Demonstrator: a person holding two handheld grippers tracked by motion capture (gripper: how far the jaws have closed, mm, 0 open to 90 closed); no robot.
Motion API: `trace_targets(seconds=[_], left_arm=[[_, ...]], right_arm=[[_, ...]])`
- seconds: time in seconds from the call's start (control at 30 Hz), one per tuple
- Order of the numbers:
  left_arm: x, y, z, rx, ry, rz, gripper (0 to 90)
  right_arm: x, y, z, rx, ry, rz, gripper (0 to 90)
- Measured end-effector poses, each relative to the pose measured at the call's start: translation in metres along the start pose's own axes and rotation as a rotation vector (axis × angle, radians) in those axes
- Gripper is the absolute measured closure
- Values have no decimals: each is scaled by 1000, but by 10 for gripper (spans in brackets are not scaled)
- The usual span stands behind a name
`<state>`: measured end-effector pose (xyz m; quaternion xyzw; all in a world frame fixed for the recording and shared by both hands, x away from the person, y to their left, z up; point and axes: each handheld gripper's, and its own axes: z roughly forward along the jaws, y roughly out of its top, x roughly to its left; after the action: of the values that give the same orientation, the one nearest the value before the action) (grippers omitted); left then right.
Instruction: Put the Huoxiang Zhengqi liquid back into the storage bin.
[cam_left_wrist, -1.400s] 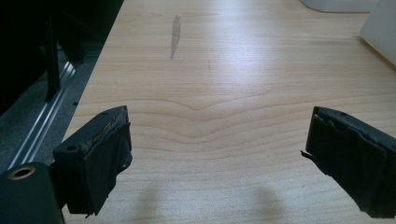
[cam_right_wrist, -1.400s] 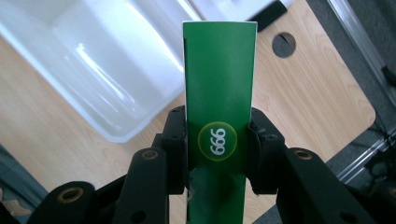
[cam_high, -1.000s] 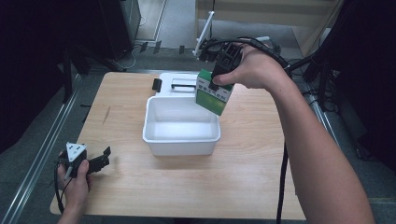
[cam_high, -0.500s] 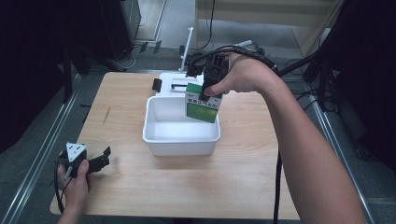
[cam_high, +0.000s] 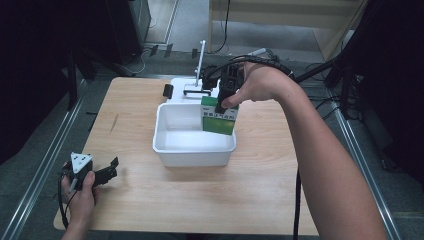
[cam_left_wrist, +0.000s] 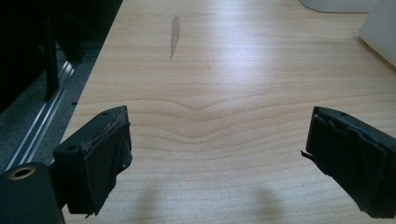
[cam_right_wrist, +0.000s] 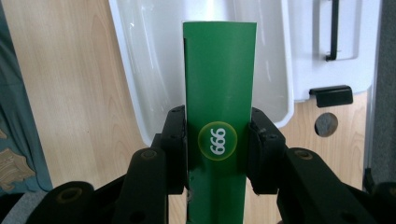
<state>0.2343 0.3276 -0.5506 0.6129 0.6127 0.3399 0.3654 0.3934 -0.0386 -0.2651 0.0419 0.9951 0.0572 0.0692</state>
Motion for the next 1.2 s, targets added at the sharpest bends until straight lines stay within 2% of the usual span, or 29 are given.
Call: trace_targets(seconds=[0.27, 0.67, 1.03, 1.2], left_arm=[[0, 0, 0, -3, 1, -1, 70], [0, 0, 0, 2, -1, -3, 70], [0, 0, 0, 2, -1, 0, 70], [1, 0, 0, 1, 0, 4, 70]], right_arm=[[-4, -1, 12, -1, 14, -55, 651], [-12, -5, 36, 9, 53, -59, 649], [-15, -6, 58, 19, 48, -57, 647], [-16, -4, 76, 29, 58, -80, 648]])
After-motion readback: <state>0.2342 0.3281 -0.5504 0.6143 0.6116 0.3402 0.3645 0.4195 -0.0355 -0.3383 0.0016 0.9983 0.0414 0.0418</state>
